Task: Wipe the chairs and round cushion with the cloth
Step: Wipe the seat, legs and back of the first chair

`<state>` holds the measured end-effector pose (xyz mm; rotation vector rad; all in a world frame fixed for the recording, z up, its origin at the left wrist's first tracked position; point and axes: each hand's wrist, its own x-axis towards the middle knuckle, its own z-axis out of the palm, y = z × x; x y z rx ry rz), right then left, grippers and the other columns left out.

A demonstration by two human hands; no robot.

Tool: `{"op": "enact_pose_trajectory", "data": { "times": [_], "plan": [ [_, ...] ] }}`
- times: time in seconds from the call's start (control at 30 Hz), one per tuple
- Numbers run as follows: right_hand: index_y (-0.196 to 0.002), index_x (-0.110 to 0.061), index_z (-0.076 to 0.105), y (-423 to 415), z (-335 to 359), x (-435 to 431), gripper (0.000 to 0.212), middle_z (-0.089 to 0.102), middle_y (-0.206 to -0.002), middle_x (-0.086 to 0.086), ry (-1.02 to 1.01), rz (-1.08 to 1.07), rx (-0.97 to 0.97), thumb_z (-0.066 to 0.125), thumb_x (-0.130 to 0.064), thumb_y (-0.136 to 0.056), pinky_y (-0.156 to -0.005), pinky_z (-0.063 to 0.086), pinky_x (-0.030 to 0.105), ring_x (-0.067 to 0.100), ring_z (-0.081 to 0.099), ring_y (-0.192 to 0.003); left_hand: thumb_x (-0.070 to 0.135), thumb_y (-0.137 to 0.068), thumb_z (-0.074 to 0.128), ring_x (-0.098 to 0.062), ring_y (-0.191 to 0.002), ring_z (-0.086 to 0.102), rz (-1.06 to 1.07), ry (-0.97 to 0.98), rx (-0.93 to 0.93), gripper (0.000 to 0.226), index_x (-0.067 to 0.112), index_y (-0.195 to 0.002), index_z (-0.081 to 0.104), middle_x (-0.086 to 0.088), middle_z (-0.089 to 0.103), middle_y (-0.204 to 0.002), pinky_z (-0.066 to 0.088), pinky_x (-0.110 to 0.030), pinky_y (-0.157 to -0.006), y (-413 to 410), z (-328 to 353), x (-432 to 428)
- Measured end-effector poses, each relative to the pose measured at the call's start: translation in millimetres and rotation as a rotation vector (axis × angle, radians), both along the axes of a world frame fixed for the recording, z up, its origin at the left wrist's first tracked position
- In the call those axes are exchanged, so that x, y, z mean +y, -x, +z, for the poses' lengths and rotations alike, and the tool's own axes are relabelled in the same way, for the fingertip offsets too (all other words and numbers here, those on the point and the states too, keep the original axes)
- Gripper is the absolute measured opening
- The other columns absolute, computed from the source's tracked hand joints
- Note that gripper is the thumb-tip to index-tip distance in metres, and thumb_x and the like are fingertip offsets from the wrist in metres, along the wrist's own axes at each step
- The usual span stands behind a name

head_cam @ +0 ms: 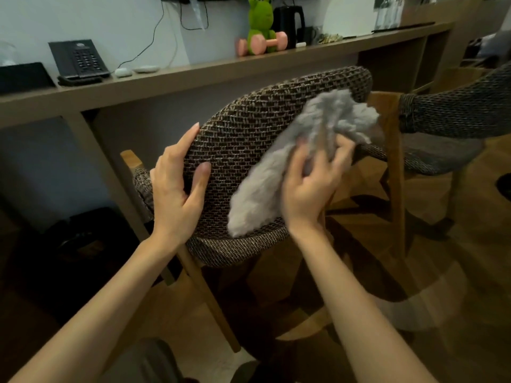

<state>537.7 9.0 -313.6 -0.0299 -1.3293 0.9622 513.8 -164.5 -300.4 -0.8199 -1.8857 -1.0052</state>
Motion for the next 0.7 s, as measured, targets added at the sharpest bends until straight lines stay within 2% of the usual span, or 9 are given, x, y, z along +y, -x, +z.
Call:
{"op": "enact_pose_trajectory", "data": {
  "times": [0.1,0.17,0.23,0.3,0.33,0.43,0.53,0.6,0.7],
  "plan": [
    [-0.132,-0.001,0.050,0.1,-13.3,-4.5,0.044,0.045,-0.099,0.014,-0.249,-0.055,-0.022,0.056,-0.016,-0.091,-0.084,0.048,0.022,0.017,0.047,-0.091,0.036,-0.099,0.041,0.014,-0.117,0.036,0.048,-0.004,0.022,0.045,0.030,-0.142,0.031,0.040,0.039,-0.128,0.025,-0.021,-0.103,-1.8,-3.0,3.9],
    [-0.127,0.008,0.053,6.6,-17.7,10.5,0.042,0.047,-0.103,0.001,-0.180,0.000,-0.026,0.055,-0.013,-0.090,-0.089,0.042,0.011,0.002,0.052,-0.099,0.034,-0.100,0.041,0.012,-0.117,0.036,0.058,-0.005,0.014,0.045,0.030,-0.143,0.030,0.039,0.038,-0.128,0.022,-0.016,-0.103,-2.9,-5.0,4.6],
    [-0.110,0.003,0.053,8.5,-16.4,18.2,0.018,0.054,-0.093,-0.016,-0.007,-0.041,-0.022,0.048,-0.005,-0.094,-0.073,0.040,-0.001,-0.018,0.054,-0.083,0.034,-0.100,0.040,0.012,-0.117,0.037,0.058,0.002,0.009,0.045,0.032,-0.144,0.029,0.039,0.038,-0.128,0.022,-0.016,-0.104,-2.8,-4.5,2.7],
    [-0.098,0.001,0.055,4.1,-7.4,28.3,0.017,0.065,-0.087,-0.011,0.113,-0.159,-0.089,0.041,-0.008,-0.098,-0.070,0.041,0.001,-0.006,0.058,-0.074,0.035,-0.100,0.040,0.013,-0.117,0.036,0.042,0.025,0.005,0.045,0.035,-0.144,0.028,0.040,0.037,-0.129,0.021,-0.013,-0.104,-2.6,-2.4,0.5],
    [-0.099,0.007,0.061,0.8,-9.1,29.8,0.028,0.067,-0.092,0.007,0.180,-0.108,-0.107,0.041,-0.013,-0.097,-0.076,0.042,0.007,0.009,0.061,-0.084,0.035,-0.100,0.040,0.013,-0.118,0.036,0.037,0.039,-0.002,0.045,0.035,-0.144,0.027,0.040,0.037,-0.129,0.020,-0.011,-0.104,-2.8,-1.4,-0.4],
    [-0.110,0.015,0.062,2.7,-18.3,45.5,0.038,0.055,-0.106,0.038,0.158,-0.029,-0.225,0.045,-0.015,-0.093,-0.090,0.047,0.035,0.045,0.059,-0.100,0.035,-0.101,0.039,0.011,-0.116,0.036,0.031,0.055,-0.011,0.046,0.032,-0.145,0.027,0.038,0.038,-0.128,0.021,-0.012,-0.103,-2.6,-0.7,-2.5],
    [-0.129,0.009,0.053,8.5,-22.4,55.5,0.041,0.046,-0.130,0.032,0.182,0.017,-0.306,0.050,-0.017,-0.097,-0.106,0.039,0.047,0.040,0.046,-0.126,0.038,-0.100,0.037,0.011,-0.116,0.035,0.031,0.074,-0.024,0.046,0.032,-0.145,0.026,0.035,0.039,-0.127,0.019,-0.014,-0.104,-1.1,0.3,-3.3],
    [-0.146,-0.006,0.035,4.7,-29.4,48.4,0.063,0.030,-0.148,0.018,0.145,0.120,-0.293,0.047,-0.043,-0.096,-0.118,0.020,0.032,0.022,0.025,-0.140,0.038,-0.101,0.037,0.008,-0.118,0.036,0.027,0.077,-0.027,0.046,0.030,-0.145,0.026,0.033,0.040,-0.126,0.014,-0.011,-0.105,-1.0,-0.6,-4.4],
    [-0.154,-0.020,0.011,3.5,-38.8,28.0,0.088,0.016,-0.155,0.013,0.062,0.035,-0.362,0.042,-0.069,-0.087,-0.109,0.004,0.013,0.005,0.010,-0.132,0.038,-0.101,0.037,0.006,-0.116,0.037,0.035,0.072,-0.020,0.046,0.033,-0.145,0.025,0.033,0.040,-0.125,0.018,-0.019,-0.107,-1.6,-1.7,-3.7]
  ]
}}
